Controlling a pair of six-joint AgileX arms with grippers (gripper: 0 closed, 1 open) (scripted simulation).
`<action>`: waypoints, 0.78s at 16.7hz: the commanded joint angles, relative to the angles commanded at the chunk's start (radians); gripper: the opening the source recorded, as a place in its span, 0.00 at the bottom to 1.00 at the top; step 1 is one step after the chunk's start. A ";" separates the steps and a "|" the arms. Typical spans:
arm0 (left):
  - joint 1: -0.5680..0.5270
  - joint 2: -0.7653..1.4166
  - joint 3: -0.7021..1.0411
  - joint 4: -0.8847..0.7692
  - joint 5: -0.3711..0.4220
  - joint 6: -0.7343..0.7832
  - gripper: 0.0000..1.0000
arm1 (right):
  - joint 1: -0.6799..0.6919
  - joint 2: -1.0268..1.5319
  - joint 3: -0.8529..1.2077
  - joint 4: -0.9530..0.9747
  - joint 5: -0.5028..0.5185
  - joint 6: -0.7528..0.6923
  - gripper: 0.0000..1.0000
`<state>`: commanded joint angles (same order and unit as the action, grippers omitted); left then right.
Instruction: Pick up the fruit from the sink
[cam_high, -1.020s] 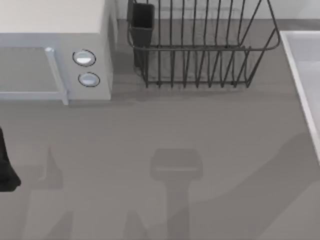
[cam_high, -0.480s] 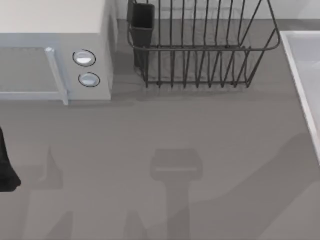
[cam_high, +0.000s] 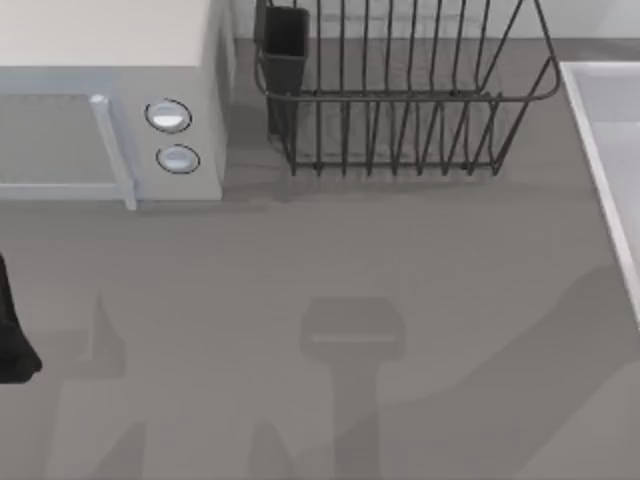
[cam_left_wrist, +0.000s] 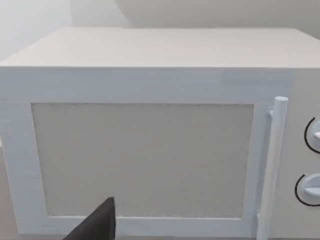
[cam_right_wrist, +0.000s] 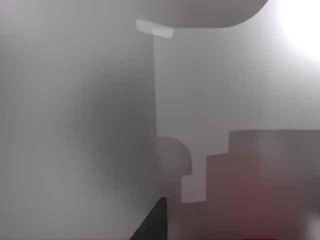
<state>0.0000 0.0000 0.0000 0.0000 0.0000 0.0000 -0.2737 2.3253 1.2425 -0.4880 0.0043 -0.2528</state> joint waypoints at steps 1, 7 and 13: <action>0.000 0.000 0.000 0.000 0.000 0.000 1.00 | 0.000 0.000 0.000 0.000 0.000 0.000 0.00; 0.000 0.000 0.000 0.000 0.000 0.000 1.00 | 0.000 -0.092 0.083 -0.112 -0.015 0.006 0.00; 0.000 0.000 0.000 0.000 0.000 0.000 1.00 | -0.005 -0.193 0.347 -0.512 -0.016 0.000 0.00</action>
<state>0.0000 0.0000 0.0000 0.0000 0.0000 0.0000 -0.2784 2.1325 1.5896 -0.9995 -0.0115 -0.2527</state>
